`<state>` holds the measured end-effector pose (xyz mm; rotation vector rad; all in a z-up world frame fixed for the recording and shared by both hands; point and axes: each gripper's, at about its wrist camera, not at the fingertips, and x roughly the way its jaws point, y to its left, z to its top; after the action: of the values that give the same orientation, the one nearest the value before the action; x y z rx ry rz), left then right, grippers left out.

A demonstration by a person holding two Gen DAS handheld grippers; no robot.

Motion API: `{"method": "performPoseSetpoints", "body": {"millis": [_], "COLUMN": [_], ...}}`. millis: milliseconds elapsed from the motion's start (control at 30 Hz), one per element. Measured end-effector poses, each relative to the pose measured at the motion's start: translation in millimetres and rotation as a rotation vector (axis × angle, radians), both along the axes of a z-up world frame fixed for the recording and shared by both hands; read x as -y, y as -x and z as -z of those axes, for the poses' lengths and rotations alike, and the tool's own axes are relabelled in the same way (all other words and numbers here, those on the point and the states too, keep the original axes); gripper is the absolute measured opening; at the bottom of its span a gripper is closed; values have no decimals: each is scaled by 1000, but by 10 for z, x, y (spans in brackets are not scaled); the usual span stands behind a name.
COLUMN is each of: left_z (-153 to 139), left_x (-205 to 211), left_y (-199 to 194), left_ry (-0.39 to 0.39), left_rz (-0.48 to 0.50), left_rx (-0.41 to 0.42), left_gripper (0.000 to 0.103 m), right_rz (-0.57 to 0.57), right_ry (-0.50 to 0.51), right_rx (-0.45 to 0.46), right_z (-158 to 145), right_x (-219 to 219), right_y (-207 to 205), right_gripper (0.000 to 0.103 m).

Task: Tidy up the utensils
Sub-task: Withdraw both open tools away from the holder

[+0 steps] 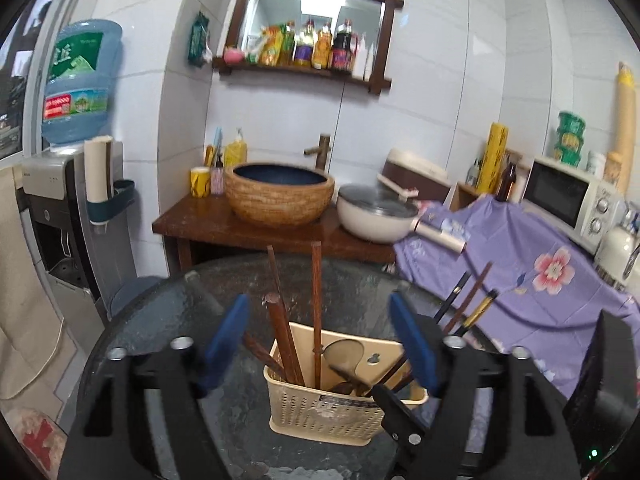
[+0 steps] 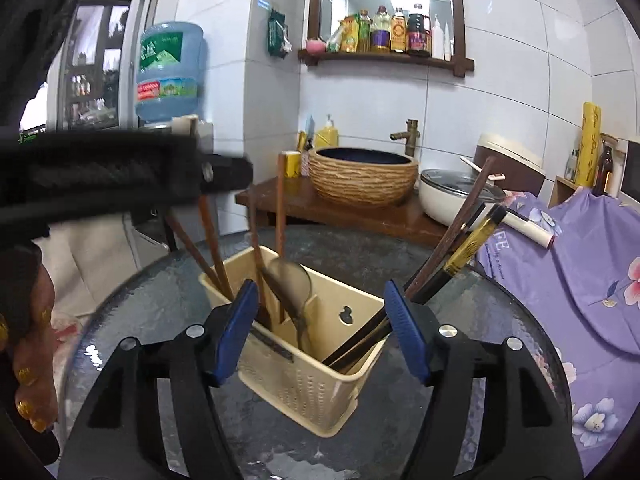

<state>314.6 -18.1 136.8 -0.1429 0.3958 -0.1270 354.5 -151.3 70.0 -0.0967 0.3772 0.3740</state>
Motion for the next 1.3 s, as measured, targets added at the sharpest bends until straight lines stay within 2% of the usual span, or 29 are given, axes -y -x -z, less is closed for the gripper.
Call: {"method": "performPoseSetpoints", "body": {"millis": [33, 67, 200, 267, 400, 500, 600, 767, 867, 1000, 1300], "left_z": [-38, -57, 12, 146, 506, 822, 1142, 1470, 1539, 1543, 1425], "left_x": [-35, -62, -229, -298, -404, -484, -554, -520, -447, -338, -204], "left_y": [130, 232, 653, 821, 1088, 1280, 1479, 1749, 1959, 2232, 2813], "left_ry": [13, 20, 44, 42, 56, 94, 145, 157, 114, 54, -6], "left_rz": [-5, -10, -48, -59, -111, -142, -148, -106, -111, -101, -61], "left_rx": [34, 57, 123, 121, 98, 57, -1, -77, -60, -25, 59], "left_gripper": [92, 97, 97, 97, 97, 97, 97, 97, 97, 97, 97], "right_rz": [-4, -7, -4, -4, -22, -14, 0, 9, 1, -26, -37], "right_ry": [-9, -20, -38, -58, -99, -102, -112, -70, -45, -62, -114], "right_rx": [7, 24, 84, 90, 46, 31, 17, -8, -17, -38, 53], "right_z": [-22, -45, -61, -37, 126, 296, 492, 906, 1105, 1224, 1009], "right_x": [19, 51, 191, 269, 401, 462, 522, 528, 520, 554, 705], "right_y": [51, 132, 502, 664, 962, 1182, 1380, 1779, 2022, 2306, 2949], "right_gripper": [73, 75, 96, 97, 97, 97, 97, 97, 97, 97, 97]}}
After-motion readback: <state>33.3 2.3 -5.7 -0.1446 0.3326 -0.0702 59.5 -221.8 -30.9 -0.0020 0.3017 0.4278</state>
